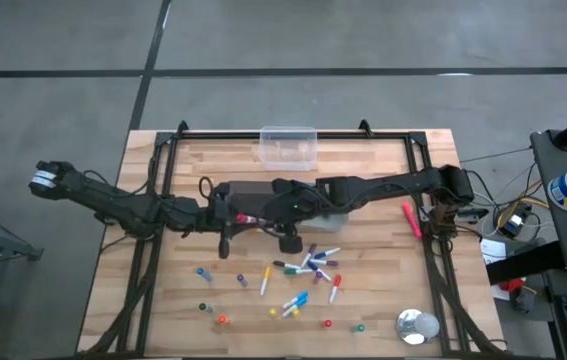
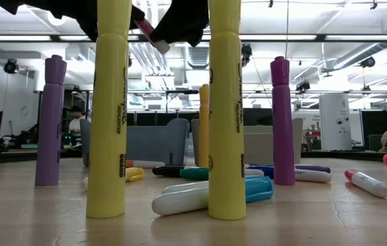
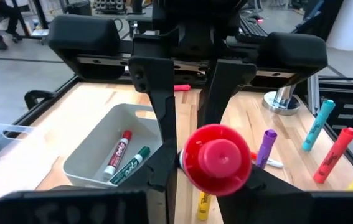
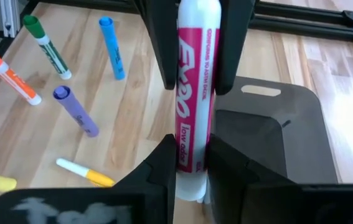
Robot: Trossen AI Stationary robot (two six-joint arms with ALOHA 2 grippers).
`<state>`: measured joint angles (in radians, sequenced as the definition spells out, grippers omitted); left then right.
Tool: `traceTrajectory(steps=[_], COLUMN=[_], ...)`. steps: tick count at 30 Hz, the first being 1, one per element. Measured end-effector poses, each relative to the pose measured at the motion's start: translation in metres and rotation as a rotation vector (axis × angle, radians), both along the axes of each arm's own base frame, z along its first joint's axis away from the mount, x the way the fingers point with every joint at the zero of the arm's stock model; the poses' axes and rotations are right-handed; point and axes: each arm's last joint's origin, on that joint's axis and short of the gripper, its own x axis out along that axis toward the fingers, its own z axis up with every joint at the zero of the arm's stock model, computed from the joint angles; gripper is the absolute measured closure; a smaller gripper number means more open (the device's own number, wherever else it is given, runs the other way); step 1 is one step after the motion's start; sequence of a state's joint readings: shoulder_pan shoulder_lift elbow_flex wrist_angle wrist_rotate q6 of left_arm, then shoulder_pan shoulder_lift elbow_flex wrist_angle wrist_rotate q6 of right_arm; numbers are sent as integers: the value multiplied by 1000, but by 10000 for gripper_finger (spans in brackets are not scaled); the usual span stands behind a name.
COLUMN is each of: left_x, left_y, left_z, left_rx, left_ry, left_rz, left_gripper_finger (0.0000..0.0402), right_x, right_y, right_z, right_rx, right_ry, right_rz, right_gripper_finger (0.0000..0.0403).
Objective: Pick & Place Markers
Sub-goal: Put the large pink marker pen into the white bin
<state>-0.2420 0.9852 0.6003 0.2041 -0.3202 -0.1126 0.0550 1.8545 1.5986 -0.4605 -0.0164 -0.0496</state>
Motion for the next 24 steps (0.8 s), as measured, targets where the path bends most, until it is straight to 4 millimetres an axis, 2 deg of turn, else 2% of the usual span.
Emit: traceTrajectory(steps=[6,17,24], left_x=[0,-2,-3], left_y=[0,1,1], left_z=[-1,-6,-8], left_rx=[-23,-25,-18], left_ry=[12,63,87], left_rz=[11,18,20], left_gripper_finger=[319,319,319], right_x=[-4,-32,-50], right_y=[-3,-15,-28], right_z=[-2,3,-2], right_rx=[-6,-42,-53], right_ry=[42,229,399], right_rz=[-17,-166,-309], right_gripper_finger=[338,338,338])
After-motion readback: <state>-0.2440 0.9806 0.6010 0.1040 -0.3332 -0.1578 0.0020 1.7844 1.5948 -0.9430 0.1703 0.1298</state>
